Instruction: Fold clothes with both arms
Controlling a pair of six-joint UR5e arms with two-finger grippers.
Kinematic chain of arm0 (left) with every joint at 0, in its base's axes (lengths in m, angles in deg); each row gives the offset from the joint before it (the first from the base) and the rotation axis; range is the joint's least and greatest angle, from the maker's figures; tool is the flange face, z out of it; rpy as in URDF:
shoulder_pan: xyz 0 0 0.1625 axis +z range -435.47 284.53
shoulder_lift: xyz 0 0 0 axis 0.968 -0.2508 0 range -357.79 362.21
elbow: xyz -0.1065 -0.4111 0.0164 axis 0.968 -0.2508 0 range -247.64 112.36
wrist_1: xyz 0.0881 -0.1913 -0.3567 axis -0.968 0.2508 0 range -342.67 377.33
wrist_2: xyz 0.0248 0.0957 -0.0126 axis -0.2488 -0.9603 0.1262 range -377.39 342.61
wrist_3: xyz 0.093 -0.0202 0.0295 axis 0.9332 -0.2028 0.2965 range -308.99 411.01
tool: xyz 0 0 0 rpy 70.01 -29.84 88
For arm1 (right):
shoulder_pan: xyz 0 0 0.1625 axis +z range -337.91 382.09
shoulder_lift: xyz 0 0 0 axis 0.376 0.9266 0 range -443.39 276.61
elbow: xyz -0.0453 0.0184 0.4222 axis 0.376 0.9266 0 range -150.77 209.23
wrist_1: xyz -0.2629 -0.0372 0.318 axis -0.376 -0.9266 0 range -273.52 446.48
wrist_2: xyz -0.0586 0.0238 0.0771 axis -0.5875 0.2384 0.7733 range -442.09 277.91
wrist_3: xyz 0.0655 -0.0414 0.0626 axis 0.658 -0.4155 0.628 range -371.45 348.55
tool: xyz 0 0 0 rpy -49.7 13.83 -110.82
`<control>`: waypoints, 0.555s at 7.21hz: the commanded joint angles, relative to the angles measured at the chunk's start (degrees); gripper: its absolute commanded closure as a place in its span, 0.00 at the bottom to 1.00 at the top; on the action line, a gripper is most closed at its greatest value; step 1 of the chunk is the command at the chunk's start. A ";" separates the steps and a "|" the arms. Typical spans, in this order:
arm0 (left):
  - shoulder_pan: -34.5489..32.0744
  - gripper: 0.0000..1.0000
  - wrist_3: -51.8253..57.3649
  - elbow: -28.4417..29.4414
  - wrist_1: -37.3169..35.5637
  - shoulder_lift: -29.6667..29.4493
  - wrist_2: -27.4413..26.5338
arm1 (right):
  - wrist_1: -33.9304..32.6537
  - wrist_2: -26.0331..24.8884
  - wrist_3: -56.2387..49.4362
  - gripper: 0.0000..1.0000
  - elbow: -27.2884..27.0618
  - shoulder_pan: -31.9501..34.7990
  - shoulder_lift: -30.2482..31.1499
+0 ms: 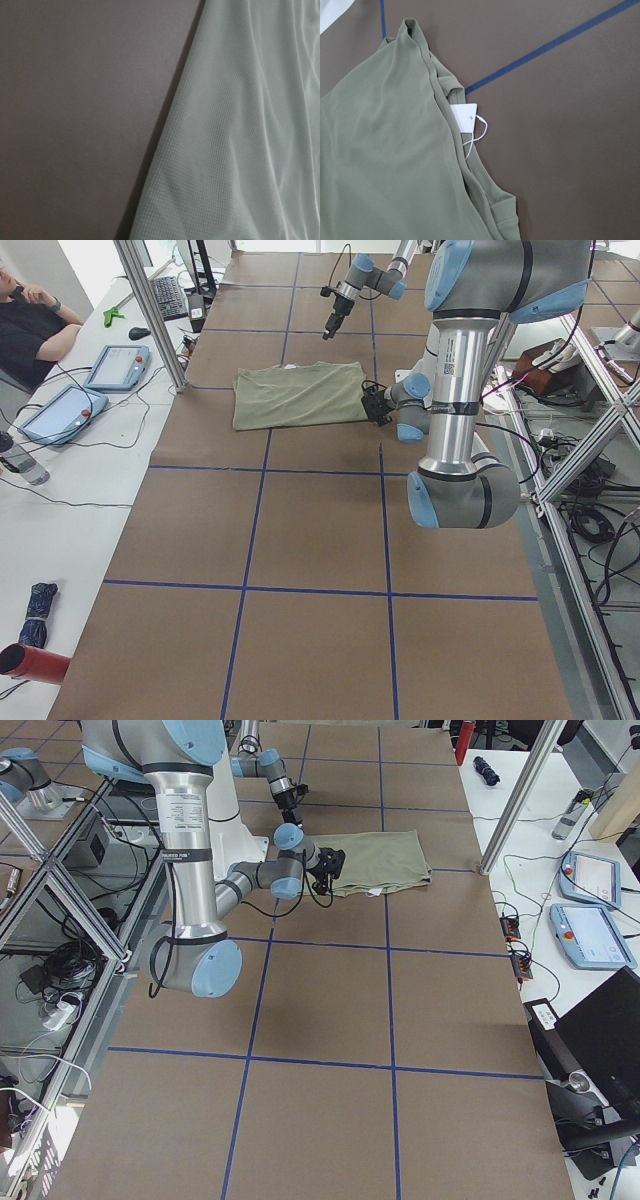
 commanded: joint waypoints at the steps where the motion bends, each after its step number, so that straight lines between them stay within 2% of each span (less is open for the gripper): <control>1: 0.04 0.24 -0.09 0.23 0.00 -1.03 0.00 | 0.00 -0.01 0.02 0.00 0.00 -0.03 0.00; 2: 0.04 0.37 -0.17 0.41 0.00 -1.04 -0.09 | 0.00 -0.01 -0.07 0.00 0.00 -0.11 -0.09; 4: -0.05 0.37 -0.09 0.41 0.00 -0.86 -0.09 | 0.00 -0.10 -0.07 0.00 -0.09 -0.11 -0.17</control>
